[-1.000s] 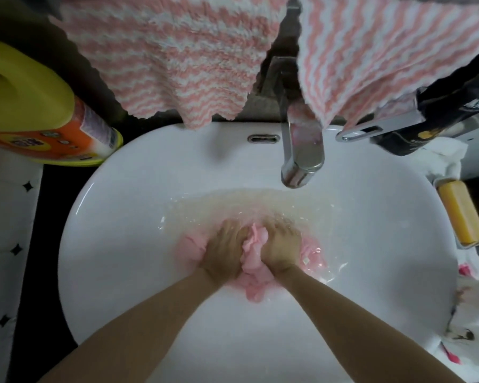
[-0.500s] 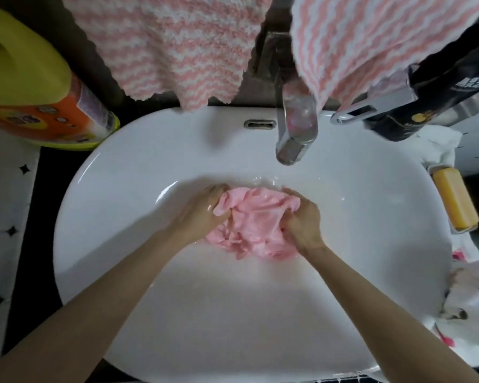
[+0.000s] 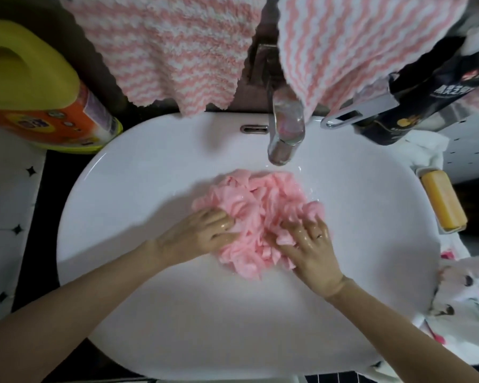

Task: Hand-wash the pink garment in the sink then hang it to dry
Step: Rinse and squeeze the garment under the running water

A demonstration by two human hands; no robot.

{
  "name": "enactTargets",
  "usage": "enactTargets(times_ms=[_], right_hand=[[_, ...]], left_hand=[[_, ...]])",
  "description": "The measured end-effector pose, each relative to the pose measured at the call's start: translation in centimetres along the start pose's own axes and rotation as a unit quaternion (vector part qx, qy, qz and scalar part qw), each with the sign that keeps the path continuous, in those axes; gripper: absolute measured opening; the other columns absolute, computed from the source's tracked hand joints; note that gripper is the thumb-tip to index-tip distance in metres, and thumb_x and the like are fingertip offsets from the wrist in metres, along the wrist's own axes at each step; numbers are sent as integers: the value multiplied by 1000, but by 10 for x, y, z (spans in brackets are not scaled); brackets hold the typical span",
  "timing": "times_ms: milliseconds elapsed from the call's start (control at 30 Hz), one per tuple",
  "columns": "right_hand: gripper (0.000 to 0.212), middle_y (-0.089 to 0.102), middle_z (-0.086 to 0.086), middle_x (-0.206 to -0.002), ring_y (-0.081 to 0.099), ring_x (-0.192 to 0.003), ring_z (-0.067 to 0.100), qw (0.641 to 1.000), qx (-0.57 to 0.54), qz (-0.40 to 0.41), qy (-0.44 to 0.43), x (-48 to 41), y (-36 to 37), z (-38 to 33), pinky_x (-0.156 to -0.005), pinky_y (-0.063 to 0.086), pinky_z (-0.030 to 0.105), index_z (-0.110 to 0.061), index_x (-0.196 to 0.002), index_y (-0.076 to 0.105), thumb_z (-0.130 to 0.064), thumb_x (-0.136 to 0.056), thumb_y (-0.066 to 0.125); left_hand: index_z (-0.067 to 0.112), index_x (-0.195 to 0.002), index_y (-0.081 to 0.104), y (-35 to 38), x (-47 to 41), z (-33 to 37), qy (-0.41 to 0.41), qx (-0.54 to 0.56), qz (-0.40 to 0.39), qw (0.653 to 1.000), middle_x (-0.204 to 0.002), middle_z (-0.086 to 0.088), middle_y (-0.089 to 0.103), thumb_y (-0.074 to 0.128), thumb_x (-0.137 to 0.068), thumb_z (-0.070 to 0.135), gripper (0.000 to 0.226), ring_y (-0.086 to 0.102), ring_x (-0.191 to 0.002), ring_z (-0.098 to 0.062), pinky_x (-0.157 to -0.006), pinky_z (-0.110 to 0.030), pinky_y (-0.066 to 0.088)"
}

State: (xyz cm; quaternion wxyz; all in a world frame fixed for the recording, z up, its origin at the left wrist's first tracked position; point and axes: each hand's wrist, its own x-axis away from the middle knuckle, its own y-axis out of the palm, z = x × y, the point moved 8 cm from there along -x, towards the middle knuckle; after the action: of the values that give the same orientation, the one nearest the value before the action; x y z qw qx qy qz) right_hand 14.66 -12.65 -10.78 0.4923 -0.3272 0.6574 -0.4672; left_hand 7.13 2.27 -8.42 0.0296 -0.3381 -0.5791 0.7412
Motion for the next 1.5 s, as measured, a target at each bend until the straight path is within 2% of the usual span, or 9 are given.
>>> enactTargets(times_ms=[233, 367, 533, 800, 933, 1100, 1267, 1367, 1500], right_hand=[[43, 58, 4, -112, 55, -106, 34, 957, -35, -285, 47, 12, 59, -17, -95, 41, 58, -32, -107, 67, -52, -70, 54], [48, 51, -5, -131, 44, -126, 29, 912, -142, -375, 81, -9, 53, -11, -103, 29, 56, -48, -114, 62, -61, -75, 37], [27, 62, -11, -116, 58, -106, 20, 867, -249, -48, 429, -5, -19, 73, -84, 46, 34, -30, -92, 73, -44, -82, 51], [70, 58, 1, -127, 57, -112, 21, 739, -371, -177, 535, -53, 81, 51, -100, 43, 42, -37, -137, 39, -73, -78, 52], [33, 72, 9, -98, 69, -91, 22, 551, -622, -110, 546, -68, 86, 41, -87, 55, 38, -6, -104, 67, -34, -86, 68], [23, 48, 0, -67, 46, -57, 9, 655, -579, -111, 473, -49, 37, 53, -52, 39, 21, -13, -73, 48, -10, -83, 68], [62, 28, -5, -151, 33, -134, 20, 861, -309, -287, 284, -5, 20, 23, -111, 30, 37, -55, -130, 37, -44, -72, 56], [69, -11, -12, -159, 1, -147, 21, 866, -242, -320, 297, 4, 42, 3, -118, 9, 50, -65, -134, 12, -86, -70, 24], [69, 20, 1, -158, 28, -138, 37, 891, -163, -280, 318, 0, 69, -9, -107, 27, 54, -45, -140, 37, -75, -81, 23]], left_hand=[[26, -94, 66, 66, 31, 4, -95, 50, -286, 952, -92, 6, 65, 41, -78, 17, 32, 63, -82, -18, -73, -29, 38], [39, -127, 47, 75, 33, -5, -199, 55, -424, 882, -127, 9, 49, 48, -85, 33, 42, 42, -121, -18, -100, -40, 33], [40, -130, 42, -5, 24, -55, -404, 110, -105, 902, -132, 8, 43, 48, -76, 59, 58, 41, -126, -21, -99, -46, 38], [22, -131, 51, 89, 31, -66, -702, 466, -8, 539, -131, 0, 54, 33, -96, 54, 50, 50, -124, -20, -105, -30, 35], [12, -106, 62, 110, 19, -66, -677, 612, 26, 408, -118, -12, 62, 45, -95, 48, 41, 60, -110, -16, -99, -40, 43], [24, -89, 59, 55, 23, -58, -639, 509, 67, 573, -87, 4, 60, 67, -82, 21, 11, 56, -78, -5, -70, -17, 45], [28, -127, 44, 46, 38, 0, -446, 191, -127, 865, -131, -3, 42, 64, -59, 46, 73, 45, -115, -20, -95, -37, 46], [33, -146, 8, 70, 58, 8, -518, 81, -191, 830, -156, -12, 13, 46, -47, 74, 114, 17, -141, -33, -109, -57, 15], [18, -144, 29, 92, 41, 19, -501, 66, -194, 841, -149, -17, 31, 48, -65, 63, 93, 37, -132, -36, -104, -48, 31]])
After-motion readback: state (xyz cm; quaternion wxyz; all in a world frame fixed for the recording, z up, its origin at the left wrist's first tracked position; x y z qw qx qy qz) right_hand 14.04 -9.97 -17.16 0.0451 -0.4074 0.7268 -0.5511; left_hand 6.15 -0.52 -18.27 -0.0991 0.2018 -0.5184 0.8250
